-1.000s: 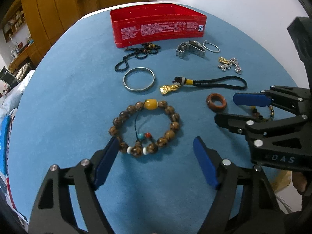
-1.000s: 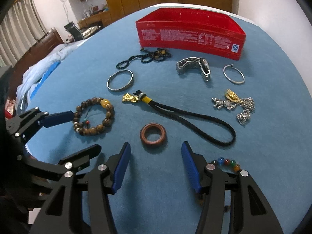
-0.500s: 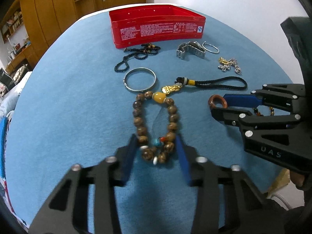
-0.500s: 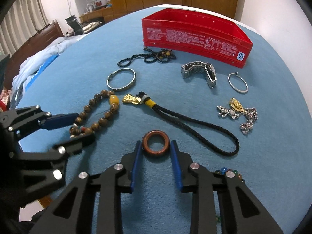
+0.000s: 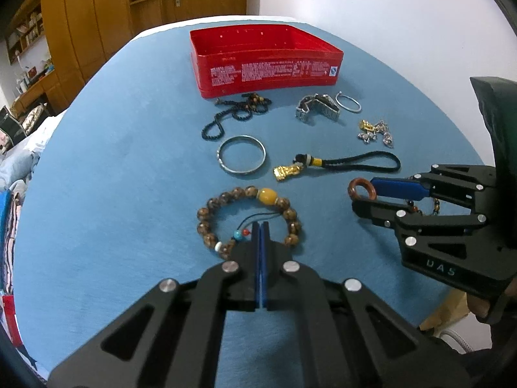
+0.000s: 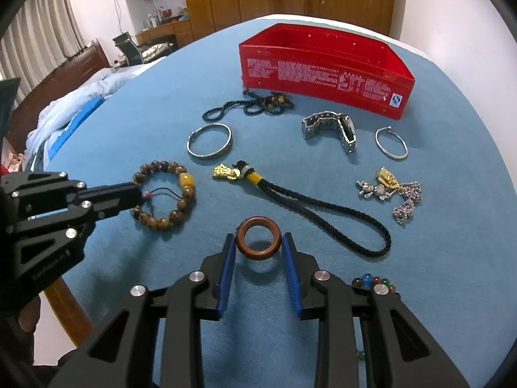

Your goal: Organize jewelry

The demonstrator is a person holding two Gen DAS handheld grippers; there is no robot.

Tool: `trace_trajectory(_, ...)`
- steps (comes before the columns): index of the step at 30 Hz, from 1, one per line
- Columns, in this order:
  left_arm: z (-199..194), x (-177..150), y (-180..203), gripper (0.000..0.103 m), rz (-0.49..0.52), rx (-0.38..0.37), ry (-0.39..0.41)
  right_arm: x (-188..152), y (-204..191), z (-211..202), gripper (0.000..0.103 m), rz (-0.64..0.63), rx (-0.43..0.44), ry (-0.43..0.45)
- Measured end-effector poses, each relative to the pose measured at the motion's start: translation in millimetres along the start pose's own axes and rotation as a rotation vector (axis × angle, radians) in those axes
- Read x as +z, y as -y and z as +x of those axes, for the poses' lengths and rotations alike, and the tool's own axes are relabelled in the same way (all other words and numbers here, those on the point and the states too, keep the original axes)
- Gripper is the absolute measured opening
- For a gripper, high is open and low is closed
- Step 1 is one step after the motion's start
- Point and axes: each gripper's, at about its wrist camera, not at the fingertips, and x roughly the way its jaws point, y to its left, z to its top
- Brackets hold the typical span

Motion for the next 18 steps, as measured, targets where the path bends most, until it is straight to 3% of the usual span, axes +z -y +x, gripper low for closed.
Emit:
trace_trajectory(6, 5.7, -1.9, 6.1, 0.003, 0.028, -0.007, -0.032, -0.9, 0.8, 0.1, 0.029, 0.005, 0.006, -0.002)
trace_trajectory(7, 8.7, -2.5, 8.7, 0.014, 0.035, -0.017, -0.045, -1.1, 1.3, 0.3, 0.029, 0.006, 0.005, -0.002)
trace_trajectory(8, 11.1, -3.0, 11.8, 0.036, 0.045, -0.022, -0.053, -1.4, 2.0, 0.1, 0.029, 0.009, 0.004, -0.002)
trace_trajectory(10, 10.9, -3.4, 17.4, 0.059, 0.067, -0.01, -0.035, -1.1, 5.1, 0.5, 0.029, 0.018, 0.005, -0.002)
trace_trajectory(13, 13.8, -1.3, 22.7, 0.057, 0.084, -0.021, -0.038, -1.6, 9.4, 2.0, 0.029, 0.029, 0.007, -0.004)
trace_trajectory(17, 28.7, -1.9, 24.6, 0.029, 0.099, -0.019, -0.085, -1.4, 10.6, 3.9, 0.029, 0.03, 0.011, -0.007)
trace_trajectory(18, 30.1, -2.5, 24.6, 0.029, 0.104, -0.011, -0.083, -1.1, 11.3, 4.1, 0.029, 0.03, 0.012, -0.006)
